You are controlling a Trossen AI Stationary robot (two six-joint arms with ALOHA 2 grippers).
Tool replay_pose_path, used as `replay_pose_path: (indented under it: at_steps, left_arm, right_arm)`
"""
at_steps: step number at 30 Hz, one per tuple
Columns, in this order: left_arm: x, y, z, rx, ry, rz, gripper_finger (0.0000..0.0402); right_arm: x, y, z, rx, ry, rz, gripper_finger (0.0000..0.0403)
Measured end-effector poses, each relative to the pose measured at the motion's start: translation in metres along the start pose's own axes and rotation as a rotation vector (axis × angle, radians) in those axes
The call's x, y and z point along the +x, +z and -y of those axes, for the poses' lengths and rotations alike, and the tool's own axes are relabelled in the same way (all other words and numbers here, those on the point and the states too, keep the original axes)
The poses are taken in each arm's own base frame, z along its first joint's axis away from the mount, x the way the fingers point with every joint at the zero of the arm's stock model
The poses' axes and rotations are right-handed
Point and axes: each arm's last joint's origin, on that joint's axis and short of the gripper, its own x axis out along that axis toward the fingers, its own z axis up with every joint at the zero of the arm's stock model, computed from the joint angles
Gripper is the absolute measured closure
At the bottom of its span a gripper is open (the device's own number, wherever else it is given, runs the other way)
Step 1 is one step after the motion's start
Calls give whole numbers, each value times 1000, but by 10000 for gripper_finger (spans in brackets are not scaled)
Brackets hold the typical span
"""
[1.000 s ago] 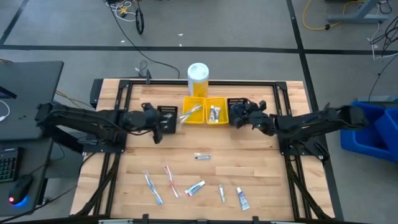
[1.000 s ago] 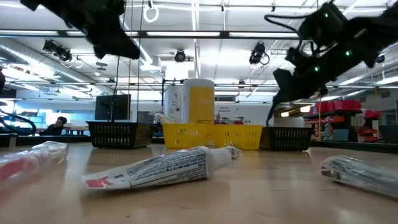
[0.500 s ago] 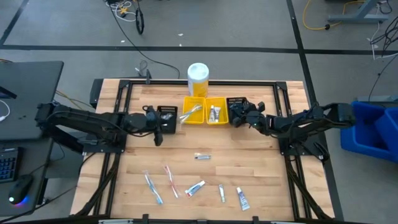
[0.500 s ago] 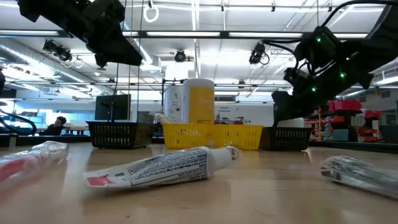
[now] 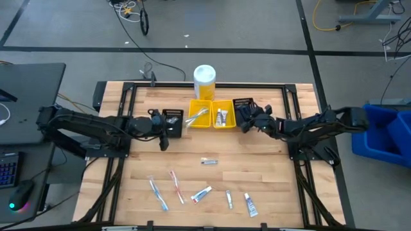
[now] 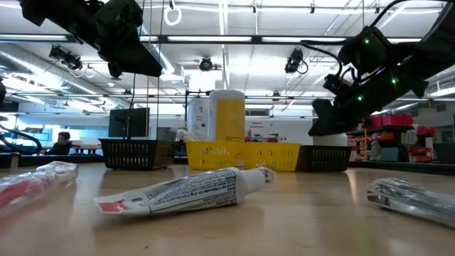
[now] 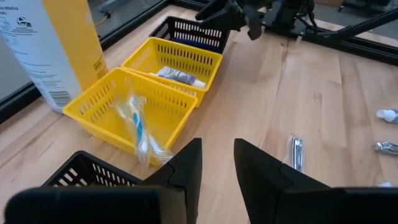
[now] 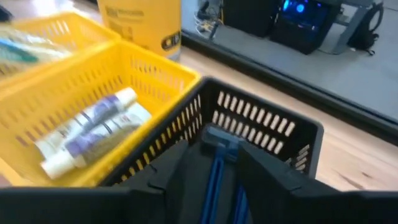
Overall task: Pick & Place Travel size toiletries
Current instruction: Put the silver nail cutter into the left black bin
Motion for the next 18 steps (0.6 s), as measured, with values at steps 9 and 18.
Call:
replay_pose_path:
  at_steps: [9,18]
  left_arm:
    - [0,0,0,-2,-2,0,301]
    - [2,-1,1,1,0,-6,301]
  right_arm:
    - [-17,21,-4,59,204,94,199]
    - [-40,22,-32,76,724,40,219]
